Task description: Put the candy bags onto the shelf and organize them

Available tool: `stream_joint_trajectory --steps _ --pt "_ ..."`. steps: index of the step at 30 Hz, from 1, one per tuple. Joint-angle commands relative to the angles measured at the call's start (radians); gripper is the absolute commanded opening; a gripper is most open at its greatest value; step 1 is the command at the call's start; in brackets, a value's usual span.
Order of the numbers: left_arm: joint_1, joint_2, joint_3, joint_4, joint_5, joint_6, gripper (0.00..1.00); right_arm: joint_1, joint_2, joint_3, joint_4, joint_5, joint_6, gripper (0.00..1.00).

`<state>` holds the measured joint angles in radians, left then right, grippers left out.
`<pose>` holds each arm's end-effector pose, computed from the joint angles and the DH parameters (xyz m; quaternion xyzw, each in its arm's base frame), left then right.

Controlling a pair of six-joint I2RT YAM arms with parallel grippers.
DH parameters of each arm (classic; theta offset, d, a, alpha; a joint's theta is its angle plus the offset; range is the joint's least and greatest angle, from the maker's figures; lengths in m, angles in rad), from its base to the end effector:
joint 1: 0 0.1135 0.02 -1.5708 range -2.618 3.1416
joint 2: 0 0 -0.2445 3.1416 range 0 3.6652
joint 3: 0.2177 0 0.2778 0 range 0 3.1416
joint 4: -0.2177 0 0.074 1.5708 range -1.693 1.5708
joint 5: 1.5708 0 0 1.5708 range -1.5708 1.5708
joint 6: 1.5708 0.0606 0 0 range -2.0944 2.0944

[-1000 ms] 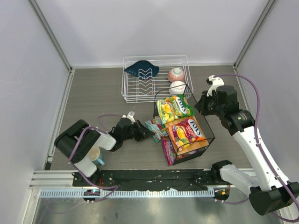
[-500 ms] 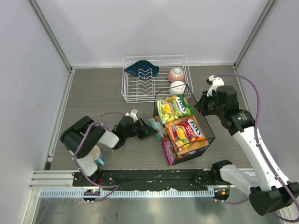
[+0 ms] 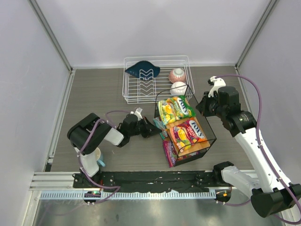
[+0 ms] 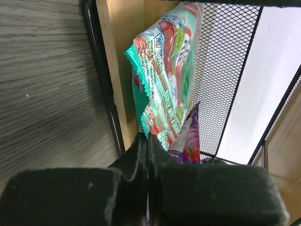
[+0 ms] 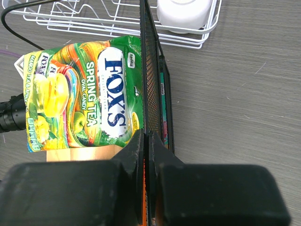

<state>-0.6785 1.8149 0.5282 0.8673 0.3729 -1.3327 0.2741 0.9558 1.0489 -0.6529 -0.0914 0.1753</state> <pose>0.2445 -0.2255 0.0541 -0.1693 0.8130 -0.5351 0.1552 0.2462 0.0750 0.3268 -0.0652 0.8719 0.1467 0.4627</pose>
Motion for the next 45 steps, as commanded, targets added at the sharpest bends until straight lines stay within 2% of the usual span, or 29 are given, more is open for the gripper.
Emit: stream_joint_trajectory --steps 1,4,5,7,8,11,19,23,32,37,45 --pt "0.005 0.023 0.038 0.067 0.032 -0.002 0.01 -0.001 -0.006 -0.003 0.019 0.036 0.007 0.01" --pt "0.005 0.023 0.036 0.064 0.031 0.0 0.21 -0.003 -0.006 -0.003 0.019 0.036 0.006 0.01" --pt "0.005 0.023 0.033 0.064 0.031 0.001 0.35 -0.001 -0.008 -0.001 0.019 0.036 0.004 0.01" --pt "0.007 0.011 0.02 0.064 0.017 0.004 0.52 -0.001 -0.006 -0.001 0.019 0.035 0.004 0.01" --pt "0.01 0.006 0.016 0.064 0.012 0.009 0.66 -0.001 -0.005 -0.001 0.019 0.035 0.004 0.01" --pt "0.017 -0.012 0.006 0.047 0.015 0.015 0.83 -0.001 -0.005 -0.001 0.019 0.035 0.001 0.01" --pt "0.036 -0.072 -0.049 0.039 0.023 0.029 0.88 -0.001 -0.014 0.002 0.018 0.048 0.003 0.01" --pt "0.036 -0.184 -0.047 -0.022 0.024 0.055 0.88 -0.001 -0.015 0.013 0.019 0.055 0.01 0.01" --pt "0.037 -0.544 0.019 -0.526 -0.097 0.257 0.95 -0.003 0.004 0.031 0.022 0.021 -0.026 0.01" --pt "0.039 -0.684 0.07 -0.689 -0.14 0.328 0.97 -0.003 0.027 0.051 0.042 -0.025 -0.074 0.01" --pt "0.039 -0.808 0.153 -0.924 -0.193 0.441 1.0 -0.003 0.109 0.109 0.052 -0.122 -0.203 0.01"
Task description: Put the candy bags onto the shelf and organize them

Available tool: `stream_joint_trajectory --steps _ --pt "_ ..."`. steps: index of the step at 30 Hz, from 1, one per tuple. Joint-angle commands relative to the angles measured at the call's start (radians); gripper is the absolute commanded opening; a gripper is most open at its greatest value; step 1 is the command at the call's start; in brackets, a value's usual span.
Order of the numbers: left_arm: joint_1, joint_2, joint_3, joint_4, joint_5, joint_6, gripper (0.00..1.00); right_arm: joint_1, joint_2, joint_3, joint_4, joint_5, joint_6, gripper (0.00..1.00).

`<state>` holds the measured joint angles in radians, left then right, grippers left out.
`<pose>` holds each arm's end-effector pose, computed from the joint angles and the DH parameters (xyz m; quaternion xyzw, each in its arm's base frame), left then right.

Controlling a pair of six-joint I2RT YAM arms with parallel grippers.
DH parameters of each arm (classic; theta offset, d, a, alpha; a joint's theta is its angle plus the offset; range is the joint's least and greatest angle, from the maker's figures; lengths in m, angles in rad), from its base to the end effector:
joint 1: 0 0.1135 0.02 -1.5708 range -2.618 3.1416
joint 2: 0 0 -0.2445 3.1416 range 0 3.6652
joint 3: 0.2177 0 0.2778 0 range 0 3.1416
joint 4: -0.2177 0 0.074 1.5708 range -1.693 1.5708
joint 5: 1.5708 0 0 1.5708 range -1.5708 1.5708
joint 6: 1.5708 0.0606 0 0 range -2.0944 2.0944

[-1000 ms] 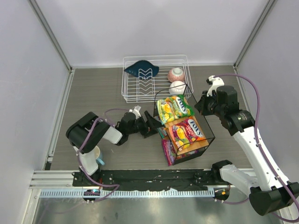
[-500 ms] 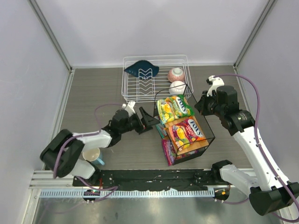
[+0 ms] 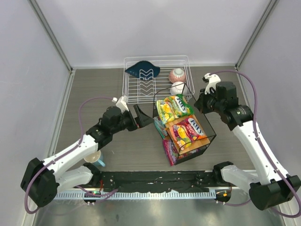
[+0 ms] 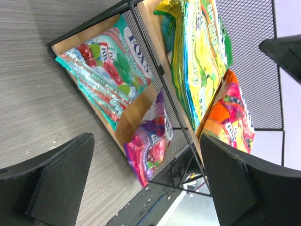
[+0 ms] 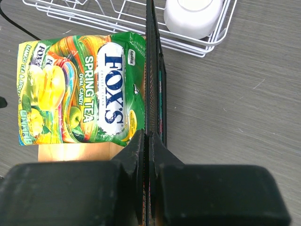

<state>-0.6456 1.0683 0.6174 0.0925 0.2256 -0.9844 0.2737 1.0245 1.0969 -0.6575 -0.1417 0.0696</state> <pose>0.2292 -0.1896 0.2169 -0.0745 0.8157 -0.4754 0.3210 0.2585 0.0815 0.3279 -0.1228 0.8708 0.1421 0.4544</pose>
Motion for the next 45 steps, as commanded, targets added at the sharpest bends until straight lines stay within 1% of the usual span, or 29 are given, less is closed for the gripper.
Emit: stream_joint_trajectory --steps 1,6,10,14,18,20,21,22,23,24,27,28,30,31,33,34,35,36,37,38,39,40,41,42,43,45 --pt "0.006 -0.074 0.074 -0.192 -0.054 0.101 1.0 -0.002 0.049 0.066 0.053 -0.079 -0.108 0.01" --pt "0.006 -0.178 0.132 -0.307 -0.129 0.154 1.0 -0.001 0.072 0.08 0.071 -0.153 -0.145 0.01" --pt "0.006 -0.218 0.189 -0.411 -0.163 0.204 1.0 -0.001 0.123 0.09 0.128 -0.186 -0.12 0.01" --pt "0.006 -0.241 0.229 -0.465 -0.187 0.236 1.0 -0.001 0.173 0.11 0.171 -0.228 -0.087 0.01" --pt "0.006 -0.261 0.24 -0.493 -0.218 0.25 1.0 0.002 0.216 0.123 0.214 -0.269 -0.071 0.01" --pt "0.006 -0.271 0.248 -0.508 -0.216 0.257 1.0 0.004 0.235 0.133 0.228 -0.285 -0.038 0.01" --pt "0.006 -0.272 0.252 -0.513 -0.244 0.262 1.0 0.002 0.238 0.138 0.234 -0.286 -0.03 0.01" --pt "0.006 -0.274 0.258 -0.526 -0.25 0.265 1.0 0.004 0.241 0.142 0.236 -0.292 -0.024 0.03" --pt "0.006 -0.274 0.274 -0.537 -0.264 0.27 1.0 0.004 0.237 0.153 0.236 -0.294 -0.019 0.08" --pt "0.006 -0.274 0.281 -0.55 -0.269 0.279 1.0 0.004 0.229 0.156 0.242 -0.294 -0.016 0.22" --pt "0.006 -0.277 0.32 -0.585 -0.288 0.296 1.0 0.002 0.178 0.169 0.252 -0.288 -0.011 0.44" --pt "0.006 -0.278 0.329 -0.603 -0.296 0.311 1.0 0.002 0.166 0.172 0.253 -0.282 -0.008 0.55" --pt "0.006 -0.289 0.358 -0.625 -0.324 0.325 1.0 0.004 0.126 0.19 0.246 -0.265 -0.008 0.68" --pt "0.006 -0.294 0.369 -0.645 -0.336 0.337 1.0 0.004 0.112 0.196 0.242 -0.256 -0.008 0.78" --pt "0.006 -0.307 0.395 -0.677 -0.379 0.345 1.0 0.002 0.091 0.218 0.227 -0.227 -0.005 0.85" --pt "0.006 -0.312 0.401 -0.686 -0.396 0.348 1.0 0.002 0.062 0.222 0.225 -0.207 -0.001 0.94" --pt "0.006 -0.32 0.41 -0.691 -0.41 0.351 1.0 0.002 0.046 0.224 0.226 -0.179 0.015 0.94" --pt "0.006 -0.336 0.413 -0.698 -0.419 0.357 0.99 0.002 0.023 0.221 0.237 -0.104 0.025 0.95" --pt "0.006 -0.346 0.415 -0.703 -0.434 0.369 1.0 0.004 -0.022 0.215 0.248 -0.066 0.042 0.95" --pt "0.006 -0.356 0.42 -0.715 -0.449 0.371 1.0 0.002 -0.056 0.184 0.26 -0.011 0.051 0.95" --pt "0.006 -0.382 0.418 -0.729 -0.468 0.375 1.0 0.002 -0.09 0.16 0.301 0.084 0.062 0.96" --pt "0.006 -0.395 0.415 -0.734 -0.485 0.385 1.0 0.004 -0.122 0.132 0.323 0.129 0.082 0.96" --pt "0.006 -0.409 0.409 -0.737 -0.491 0.395 1.0 0.002 -0.198 0.074 0.347 0.177 0.093 0.96" --pt "0.006 -0.422 0.404 -0.743 -0.499 0.401 1.0 0.002 -0.233 0.043 0.389 0.206 0.102 0.96" --pt "0.006 -0.448 0.398 -0.747 -0.515 0.405 1.0 0.001 -0.271 0.014 0.407 0.256 0.11 0.97" --pt "0.006 -0.475 0.393 -0.766 -0.538 0.406 1.0 0.002 -0.354 -0.06 0.43 0.301 0.128 0.97"
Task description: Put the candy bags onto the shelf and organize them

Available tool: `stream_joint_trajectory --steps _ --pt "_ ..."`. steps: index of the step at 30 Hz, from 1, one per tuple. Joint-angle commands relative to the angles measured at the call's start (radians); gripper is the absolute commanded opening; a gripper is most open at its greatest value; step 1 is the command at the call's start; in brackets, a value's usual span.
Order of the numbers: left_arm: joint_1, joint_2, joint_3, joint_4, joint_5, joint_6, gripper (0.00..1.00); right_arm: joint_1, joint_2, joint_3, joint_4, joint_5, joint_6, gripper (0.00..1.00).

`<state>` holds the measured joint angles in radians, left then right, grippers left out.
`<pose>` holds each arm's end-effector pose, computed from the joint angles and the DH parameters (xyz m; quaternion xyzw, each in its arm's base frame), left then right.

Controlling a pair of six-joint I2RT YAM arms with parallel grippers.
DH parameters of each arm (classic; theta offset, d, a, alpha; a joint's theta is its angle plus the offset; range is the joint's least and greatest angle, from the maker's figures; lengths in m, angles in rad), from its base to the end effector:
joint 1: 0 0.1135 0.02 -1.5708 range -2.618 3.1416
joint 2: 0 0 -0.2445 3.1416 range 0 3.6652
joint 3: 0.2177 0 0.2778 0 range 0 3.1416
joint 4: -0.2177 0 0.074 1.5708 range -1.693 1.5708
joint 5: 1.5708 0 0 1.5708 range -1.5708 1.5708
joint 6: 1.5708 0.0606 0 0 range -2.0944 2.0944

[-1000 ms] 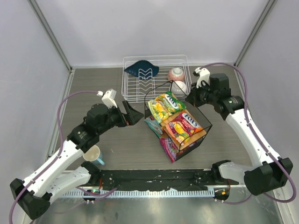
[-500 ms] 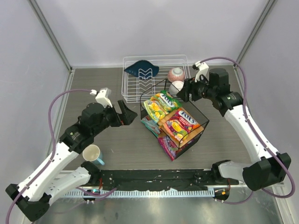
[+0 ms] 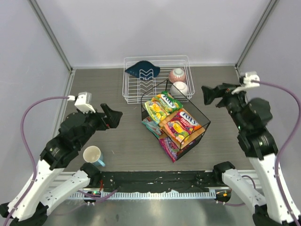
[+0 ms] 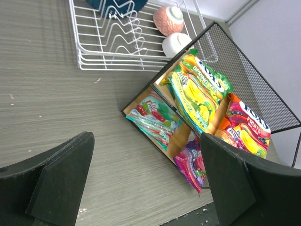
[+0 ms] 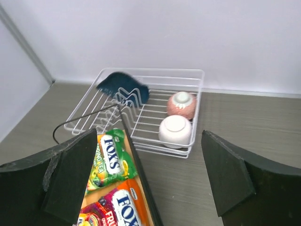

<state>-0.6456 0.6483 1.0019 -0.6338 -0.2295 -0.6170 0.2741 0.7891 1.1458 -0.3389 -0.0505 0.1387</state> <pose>0.1574 -0.1013 0.3746 -0.0575 0.7946 -0.2788 0.5363 0.2066 0.0613 0.4404 -0.0654 0.6977 0.1635 0.6944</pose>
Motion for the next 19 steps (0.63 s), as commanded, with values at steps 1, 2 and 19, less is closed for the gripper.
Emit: stream_joint_trajectory --steps 1,2,19 --pt "0.006 -0.077 0.006 -0.049 -0.097 0.039 1.0 0.004 -0.138 -0.127 0.11 0.245 0.064 0.98" --pt "0.006 -0.091 0.004 -0.056 -0.12 0.04 1.0 0.002 -0.174 -0.155 0.107 0.259 0.07 0.98" --pt "0.006 -0.312 -0.016 -0.216 -0.339 0.054 1.0 0.002 -0.261 -0.29 0.064 0.311 0.075 1.0"
